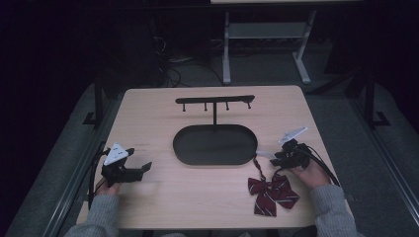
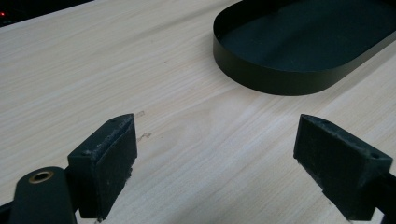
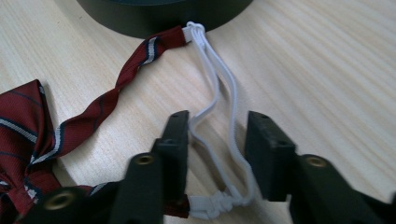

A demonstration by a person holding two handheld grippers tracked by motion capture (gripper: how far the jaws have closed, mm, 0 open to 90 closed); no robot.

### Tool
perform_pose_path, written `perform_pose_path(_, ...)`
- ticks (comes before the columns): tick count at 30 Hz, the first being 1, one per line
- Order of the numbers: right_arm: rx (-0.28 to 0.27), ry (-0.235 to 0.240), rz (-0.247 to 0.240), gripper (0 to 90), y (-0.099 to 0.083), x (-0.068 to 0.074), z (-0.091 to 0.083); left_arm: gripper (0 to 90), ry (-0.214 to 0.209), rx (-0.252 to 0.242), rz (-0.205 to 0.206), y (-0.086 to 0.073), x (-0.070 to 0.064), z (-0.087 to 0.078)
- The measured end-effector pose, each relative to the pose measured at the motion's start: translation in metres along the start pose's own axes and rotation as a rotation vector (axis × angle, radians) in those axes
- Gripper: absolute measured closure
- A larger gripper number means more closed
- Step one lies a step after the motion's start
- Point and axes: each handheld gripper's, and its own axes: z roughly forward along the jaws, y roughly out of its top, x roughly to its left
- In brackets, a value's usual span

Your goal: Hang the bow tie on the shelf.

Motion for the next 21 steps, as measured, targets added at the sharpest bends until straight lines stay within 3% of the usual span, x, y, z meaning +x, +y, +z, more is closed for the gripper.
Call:
perform_pose_path(3,-0.002,-0.003,-0.004,70.3,0.000,0.000,0.000,13.0,0.000,-0.001,-0.005,0.000,0.000,0.000)
perform_pose_path(4,0.003,-0.004,-0.008,77.0,-0.001,0.000,-0.001,13.0,0.000,-0.001,-0.005,0.000,0.000,0.000)
perform_pose_path(5,0.003,-0.004,-0.008,77.0,-0.001,0.000,-0.001,13.0,0.000,-0.001,-0.005,0.000,0.000,0.000)
perform_pose_path(7,0.010,0.005,-0.009,85.1,-0.002,-0.001,-0.003,13.0,0.001,-0.001,-0.003,0.000,0.000,0.000)
perform_pose_path(16,-0.038,0.051,0.032,88.3,-0.005,0.000,-0.022,13.0,-0.001,-0.003,0.000,0.000,-0.001,0.000)
perform_pose_path(21,-0.060,0.060,0.025,88.5,-0.005,0.004,-0.030,13.0,-0.001,-0.001,0.000,0.000,-0.001,0.000)
